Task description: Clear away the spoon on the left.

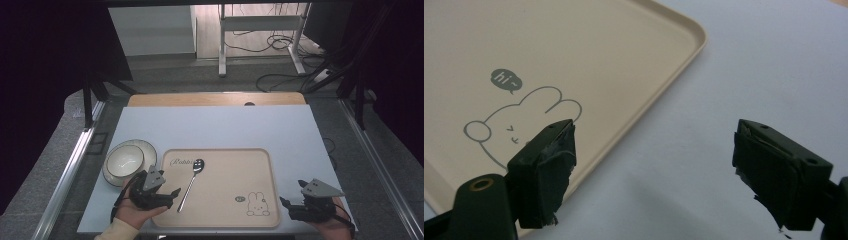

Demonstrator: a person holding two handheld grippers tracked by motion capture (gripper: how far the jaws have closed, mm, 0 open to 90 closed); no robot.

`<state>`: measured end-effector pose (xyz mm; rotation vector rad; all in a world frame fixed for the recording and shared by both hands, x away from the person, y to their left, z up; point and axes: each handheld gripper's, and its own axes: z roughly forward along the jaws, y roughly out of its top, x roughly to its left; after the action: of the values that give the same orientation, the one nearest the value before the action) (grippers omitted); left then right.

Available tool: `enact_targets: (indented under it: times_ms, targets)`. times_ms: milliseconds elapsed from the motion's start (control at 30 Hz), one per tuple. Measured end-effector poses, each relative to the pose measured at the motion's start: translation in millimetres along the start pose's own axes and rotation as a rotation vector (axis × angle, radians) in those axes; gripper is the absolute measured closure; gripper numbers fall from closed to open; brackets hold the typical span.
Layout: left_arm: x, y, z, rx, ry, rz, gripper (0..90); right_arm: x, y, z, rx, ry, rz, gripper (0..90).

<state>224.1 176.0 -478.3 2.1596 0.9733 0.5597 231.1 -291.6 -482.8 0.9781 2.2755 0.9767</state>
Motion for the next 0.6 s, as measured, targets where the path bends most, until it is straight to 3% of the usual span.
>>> enact_targets:
  times_ms: [100,267,600]
  targets:
    - [6.2,-7.3,-8.1,-0.009,0.027,-0.001,22.3,0.4,0.6,-1.1,-0.001,-0.009,-0.004,17.5]
    - [18.1,-20.7,-20.6,-0.029,0.072,-0.041,22.4,2.1,0.0,-1.5,0.003,-0.019,-0.003,17.5]
    - [30.1,-30.4,-21.5,-0.021,0.099,-0.072,22.3,-0.6,-0.4,2.5,0.006,-0.015,0.001,17.3]
